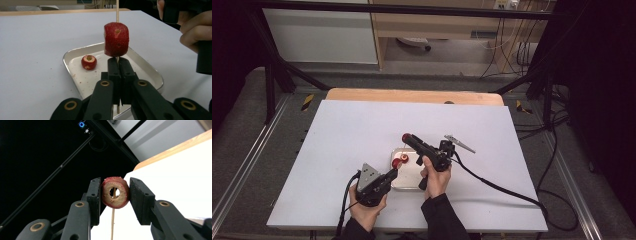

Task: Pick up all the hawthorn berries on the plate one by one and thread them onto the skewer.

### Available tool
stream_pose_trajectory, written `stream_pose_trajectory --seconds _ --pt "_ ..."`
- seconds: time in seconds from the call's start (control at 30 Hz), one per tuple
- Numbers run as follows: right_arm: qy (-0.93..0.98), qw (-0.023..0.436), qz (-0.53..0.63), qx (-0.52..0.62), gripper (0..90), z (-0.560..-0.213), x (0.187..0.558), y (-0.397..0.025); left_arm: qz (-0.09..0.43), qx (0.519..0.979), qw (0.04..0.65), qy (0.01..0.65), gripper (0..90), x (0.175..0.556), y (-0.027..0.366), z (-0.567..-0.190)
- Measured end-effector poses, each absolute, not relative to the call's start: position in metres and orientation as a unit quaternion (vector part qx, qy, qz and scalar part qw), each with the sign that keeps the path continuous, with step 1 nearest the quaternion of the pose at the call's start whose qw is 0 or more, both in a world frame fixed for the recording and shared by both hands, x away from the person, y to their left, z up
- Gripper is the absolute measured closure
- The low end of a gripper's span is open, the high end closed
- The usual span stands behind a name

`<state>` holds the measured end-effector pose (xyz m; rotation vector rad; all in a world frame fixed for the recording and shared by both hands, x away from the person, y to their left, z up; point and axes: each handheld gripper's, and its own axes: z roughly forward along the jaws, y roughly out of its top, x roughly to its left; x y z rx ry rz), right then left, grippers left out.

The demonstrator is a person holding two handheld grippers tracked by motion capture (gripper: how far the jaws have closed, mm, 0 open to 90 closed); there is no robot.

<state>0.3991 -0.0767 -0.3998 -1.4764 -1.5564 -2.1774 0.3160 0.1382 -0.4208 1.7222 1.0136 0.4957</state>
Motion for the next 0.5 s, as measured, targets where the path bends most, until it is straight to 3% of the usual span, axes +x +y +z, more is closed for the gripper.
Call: stream_pose_trajectory --seconds 0.13,0.5 --pt "-0.535 0.015 -0.701 -0.472 63.3 -0.396 0.397 -0.08 0.195 0.727 0.507 0.42 88.8 0.316 0.14 -0.419" --pt "-0.579 0.002 -0.679 -0.451 63.2 -0.403 0.402 -0.078 0.179 0.754 0.475 0.417 88.8 0.318 0.148 -0.417"
